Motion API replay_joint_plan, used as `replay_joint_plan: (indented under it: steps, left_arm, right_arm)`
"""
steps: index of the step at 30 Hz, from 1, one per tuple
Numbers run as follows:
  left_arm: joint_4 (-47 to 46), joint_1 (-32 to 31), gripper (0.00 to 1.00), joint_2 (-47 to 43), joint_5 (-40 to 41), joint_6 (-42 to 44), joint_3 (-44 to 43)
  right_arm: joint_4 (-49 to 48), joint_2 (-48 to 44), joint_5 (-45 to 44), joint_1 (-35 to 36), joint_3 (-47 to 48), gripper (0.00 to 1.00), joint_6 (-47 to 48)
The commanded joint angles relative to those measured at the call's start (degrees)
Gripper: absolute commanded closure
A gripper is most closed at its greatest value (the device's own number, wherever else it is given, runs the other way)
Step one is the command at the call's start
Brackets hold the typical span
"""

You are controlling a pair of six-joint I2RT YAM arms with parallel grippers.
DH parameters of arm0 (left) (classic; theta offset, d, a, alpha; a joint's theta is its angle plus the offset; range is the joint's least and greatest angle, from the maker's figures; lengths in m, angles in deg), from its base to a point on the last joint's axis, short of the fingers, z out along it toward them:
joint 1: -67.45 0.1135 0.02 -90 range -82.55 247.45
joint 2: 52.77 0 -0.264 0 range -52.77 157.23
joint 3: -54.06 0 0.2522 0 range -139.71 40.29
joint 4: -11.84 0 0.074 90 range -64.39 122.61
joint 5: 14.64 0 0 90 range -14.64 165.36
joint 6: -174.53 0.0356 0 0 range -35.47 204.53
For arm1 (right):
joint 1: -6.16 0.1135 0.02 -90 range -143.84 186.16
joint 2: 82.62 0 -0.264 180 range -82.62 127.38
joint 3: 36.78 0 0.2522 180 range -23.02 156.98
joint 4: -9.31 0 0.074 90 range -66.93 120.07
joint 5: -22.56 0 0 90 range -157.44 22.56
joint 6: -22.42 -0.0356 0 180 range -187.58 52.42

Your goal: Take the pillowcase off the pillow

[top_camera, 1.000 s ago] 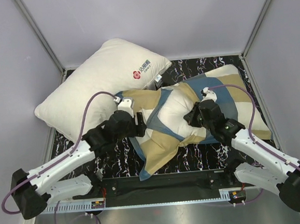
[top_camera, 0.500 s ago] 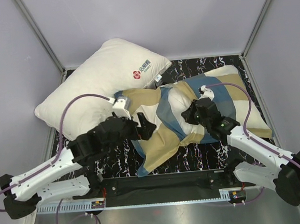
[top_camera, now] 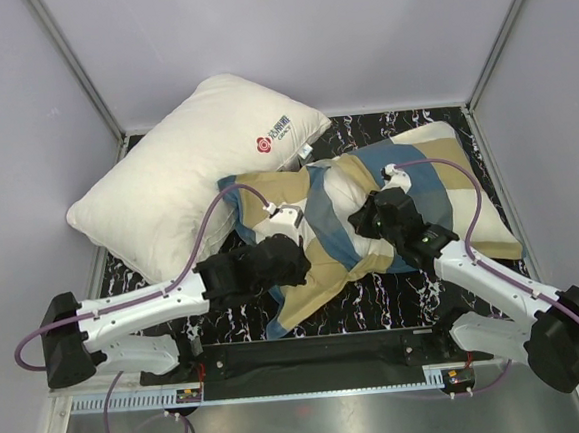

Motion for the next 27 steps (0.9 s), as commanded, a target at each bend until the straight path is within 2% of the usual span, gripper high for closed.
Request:
replay_joint_plan:
  steps: [1, 6, 12, 14, 15, 18, 24, 27]
  left_arm:
    - [-3.1, -0.2, 0.99, -2.2, 2.3, 0.6, -2.0]
    - [2.1, -0.3, 1.00, -6.3, 5.5, 1.7, -4.4]
    - [9.0, -0.3, 1.00, -20.2, 8.3, 0.0, -2.2]
    - [14.7, -0.2, 1.00, -28.0, 9.7, -2.4, -1.1]
    - [14.7, -0.3, 1.00, -28.1, 10.1, -3.2, -0.6]
    - [18.8, -0.3, 1.00, -36.6, 11.0, -6.2, 1.8]
    - [27.9, -0.3, 1.00, -39.8, 15.1, -9.3, 2.5]
    - [24.3, -0.3, 1.00, -37.8, 14.1, -8.2, 3.5]
  right_arm:
    - [3.2, 0.6, -3.5, -0.7, -0.8, 1.00, 1.3]
    - [3.6, 2.5, -4.3, -0.7, -0.4, 1.00, 1.7]
    - [5.6, 3.4, -7.9, -0.8, 0.0, 1.00, 2.4]
    - [6.6, 4.0, -9.6, -1.0, 0.1, 1.00, 2.7]
    - [6.6, 4.2, -9.6, -1.0, 0.0, 1.00, 2.7]
    - [7.1, 5.2, -9.9, -1.9, -0.2, 1.00, 2.7]
    - [7.6, 5.5, -10.1, -3.0, -0.5, 1.00, 3.0]
    - [7.8, 4.5, -10.0, -3.3, -0.7, 1.00, 3.0]
